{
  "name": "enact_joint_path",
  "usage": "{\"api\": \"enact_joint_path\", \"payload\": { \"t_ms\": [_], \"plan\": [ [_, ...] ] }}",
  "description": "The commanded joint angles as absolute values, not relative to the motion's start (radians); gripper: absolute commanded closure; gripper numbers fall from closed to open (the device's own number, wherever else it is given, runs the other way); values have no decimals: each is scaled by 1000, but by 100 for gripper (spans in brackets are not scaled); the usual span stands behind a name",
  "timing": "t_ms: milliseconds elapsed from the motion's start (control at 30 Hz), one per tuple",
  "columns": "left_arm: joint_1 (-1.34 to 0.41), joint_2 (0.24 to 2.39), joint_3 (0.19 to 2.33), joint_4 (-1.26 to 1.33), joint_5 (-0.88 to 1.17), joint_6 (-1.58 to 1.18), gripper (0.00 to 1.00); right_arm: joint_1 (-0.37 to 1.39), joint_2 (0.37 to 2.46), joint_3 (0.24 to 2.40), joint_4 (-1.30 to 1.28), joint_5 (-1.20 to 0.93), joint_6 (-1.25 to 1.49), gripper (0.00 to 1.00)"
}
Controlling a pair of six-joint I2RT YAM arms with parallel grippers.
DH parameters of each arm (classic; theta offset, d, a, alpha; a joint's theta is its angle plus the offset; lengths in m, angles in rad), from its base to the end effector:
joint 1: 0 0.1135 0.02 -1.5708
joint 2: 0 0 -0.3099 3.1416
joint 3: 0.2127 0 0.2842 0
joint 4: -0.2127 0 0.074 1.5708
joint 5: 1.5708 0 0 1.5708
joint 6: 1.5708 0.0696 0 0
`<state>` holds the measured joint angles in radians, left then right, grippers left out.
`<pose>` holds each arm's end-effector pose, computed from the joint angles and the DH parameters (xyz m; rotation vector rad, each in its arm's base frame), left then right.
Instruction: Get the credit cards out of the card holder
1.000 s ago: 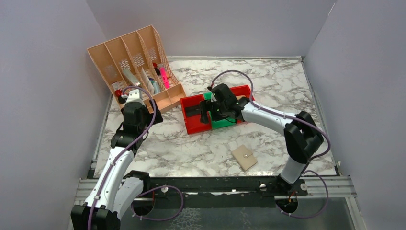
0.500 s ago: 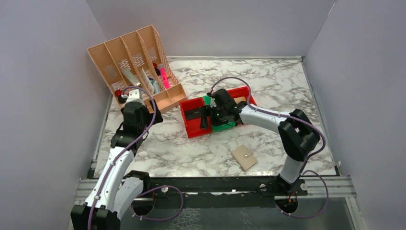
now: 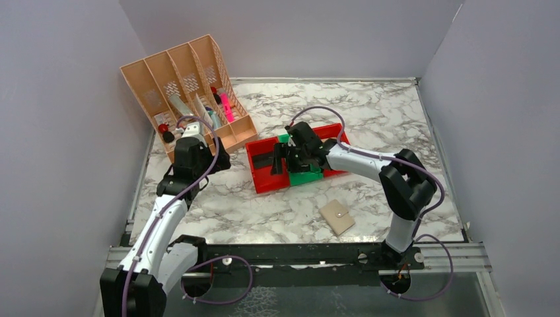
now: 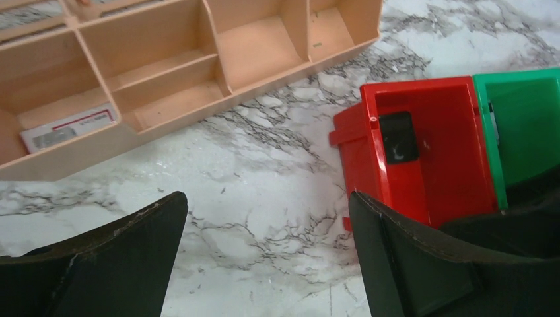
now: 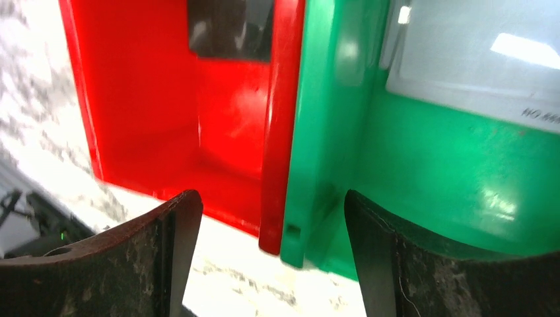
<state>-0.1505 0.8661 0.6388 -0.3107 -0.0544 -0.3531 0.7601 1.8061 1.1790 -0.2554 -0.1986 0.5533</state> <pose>0.2246 -0.0302 0.2719 -0.2466 2.1030 -0.2437 0.3114 0.3150 0.1906 -0.3615 2.5825 0.7758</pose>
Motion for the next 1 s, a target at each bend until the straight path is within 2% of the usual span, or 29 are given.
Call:
{"api": "enact_joint_path", "payload": {
  "t_ms": [0,233,567,800,967],
  "plan": [
    [-145,928,670,-272,90,-392,6,767,1865,1249,-283,24,656,17],
    [-144,951,676,-272,94,-403,6,765,1918,1288,-292,246,732,23],
    [-144,936,679,-288,63,-373,6,740,1957,1359,-308,354,820,27],
    [-144,930,687,-311,36,-330,6,714,1968,1387,-339,384,808,26],
    [-144,922,687,-326,3,-308,6,707,1911,1392,-303,235,664,22]
  ]
}}
